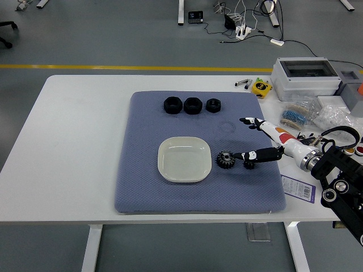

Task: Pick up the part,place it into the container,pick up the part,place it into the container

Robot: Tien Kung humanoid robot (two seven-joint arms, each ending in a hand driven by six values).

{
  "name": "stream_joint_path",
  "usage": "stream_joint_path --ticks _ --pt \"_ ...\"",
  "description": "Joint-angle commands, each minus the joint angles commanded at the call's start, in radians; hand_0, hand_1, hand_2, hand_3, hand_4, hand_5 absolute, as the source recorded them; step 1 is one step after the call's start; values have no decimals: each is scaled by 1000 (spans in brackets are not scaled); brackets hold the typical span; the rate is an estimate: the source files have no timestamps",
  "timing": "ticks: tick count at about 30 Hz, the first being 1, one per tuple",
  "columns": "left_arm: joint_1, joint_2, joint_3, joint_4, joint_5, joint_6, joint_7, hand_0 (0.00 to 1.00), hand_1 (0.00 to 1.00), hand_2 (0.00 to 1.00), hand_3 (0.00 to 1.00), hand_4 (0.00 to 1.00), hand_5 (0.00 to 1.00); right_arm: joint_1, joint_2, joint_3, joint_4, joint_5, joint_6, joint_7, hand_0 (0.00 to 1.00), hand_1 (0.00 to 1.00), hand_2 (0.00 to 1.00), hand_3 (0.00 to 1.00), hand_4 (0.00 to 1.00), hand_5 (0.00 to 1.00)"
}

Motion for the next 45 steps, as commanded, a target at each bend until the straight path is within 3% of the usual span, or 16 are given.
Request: stream_joint_path --ticks 4,5,10,11,22,23,25,33,35,40,41,45 --pt "2 0 -2 0 6 0 2 720 632 618 552 590 550 27 -18 -38 0 5 23 -13 862 820 872 925 998 326" --pt "3 0 -3 0 7 0 2 720 635 620 552 590 549 35 -24 -52 0 7 32 -22 852 806 848 909 998 201" --pt "6 -1 -2 0 11 0 3 720 635 620 552 590 549 66 -47 -119 0 31 63 -56 852 806 848 909 998 201" --pt "6 -1 -2 0 11 -1 3 720 635 620 551 590 549 70 -50 -128 2 36 66 -61 849 805 840 895 998 260" --pt "11 3 29 0 -26 -1 0 720 635 621 552 590 549 149 -64 -243 -13 9 92 -110 820 774 815 861 998 267" --pt "11 3 29 0 -27 -1 -1 720 636 622 551 591 550 155 -65 -251 -17 8 95 -114 732 723 764 821 998 232" --pt "10 3 30 0 -27 -1 -1 720 636 622 551 591 550 169 -65 -267 -32 2 102 -124 732 723 764 821 998 232" --pt "7 2 23 0 -26 -1 -1 720 636 623 552 591 550 187 -63 -277 -73 -9 124 -158 692 693 733 791 998 229" --pt "6 3 25 0 -26 -2 -1 720 637 623 551 591 549 191 -60 -282 -86 -10 122 -161 647 671 707 760 998 237" --pt "4 2 23 0 -24 -2 -1 720 637 623 551 591 549 201 -56 -290 -114 -17 111 -173 647 671 707 760 998 237" --pt "4 2 24 0 -25 -2 -1 720 637 624 551 591 549 202 -56 -291 -117 -16 111 -174 590 635 674 720 998 237" --pt "4 1 22 0 -25 -2 -1 720 637 624 551 591 549 209 -60 -305 -126 -12 112 -173 590 635 674 720 998 237"
